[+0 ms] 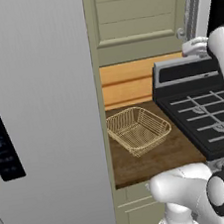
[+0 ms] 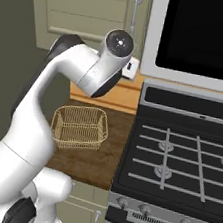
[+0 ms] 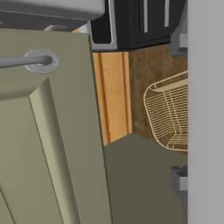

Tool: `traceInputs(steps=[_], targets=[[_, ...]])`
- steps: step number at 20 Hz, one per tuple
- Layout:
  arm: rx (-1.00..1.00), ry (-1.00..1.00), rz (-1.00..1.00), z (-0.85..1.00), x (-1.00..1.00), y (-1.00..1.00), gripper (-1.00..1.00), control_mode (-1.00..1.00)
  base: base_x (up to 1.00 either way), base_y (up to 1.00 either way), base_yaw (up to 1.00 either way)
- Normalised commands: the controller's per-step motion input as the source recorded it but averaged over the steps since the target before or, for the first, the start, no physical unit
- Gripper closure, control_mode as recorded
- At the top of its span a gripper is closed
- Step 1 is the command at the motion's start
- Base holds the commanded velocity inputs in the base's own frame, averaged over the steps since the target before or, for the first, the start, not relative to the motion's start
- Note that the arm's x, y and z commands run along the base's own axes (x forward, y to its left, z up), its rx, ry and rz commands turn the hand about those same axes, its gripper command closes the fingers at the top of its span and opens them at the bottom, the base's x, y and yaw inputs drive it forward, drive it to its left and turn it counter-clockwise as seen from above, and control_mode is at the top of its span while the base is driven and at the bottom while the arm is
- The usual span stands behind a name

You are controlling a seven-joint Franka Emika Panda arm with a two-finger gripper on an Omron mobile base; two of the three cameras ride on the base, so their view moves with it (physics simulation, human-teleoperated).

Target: Open the cabinet, pick up the bread from the cabinet and place it in the basket. Then move the basket to the dining counter.

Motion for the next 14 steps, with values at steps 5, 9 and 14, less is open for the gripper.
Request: traceInputs(steps=[5, 9, 14], targets=[[0.3, -0.19, -0.1, 0.33, 0.05, -0.16, -1.0, -1.0, 0.0, 0.0, 0.0], [0.29, -0.01, -0.15, 0.54, 0.37, -0.08, -1.0, -1.0, 0.0, 0.0, 0.0], [0.22, 0.0, -0.08, 0.57, 0.56, -0.04, -1.0, -1.0, 0.0, 0.0, 0.0]])
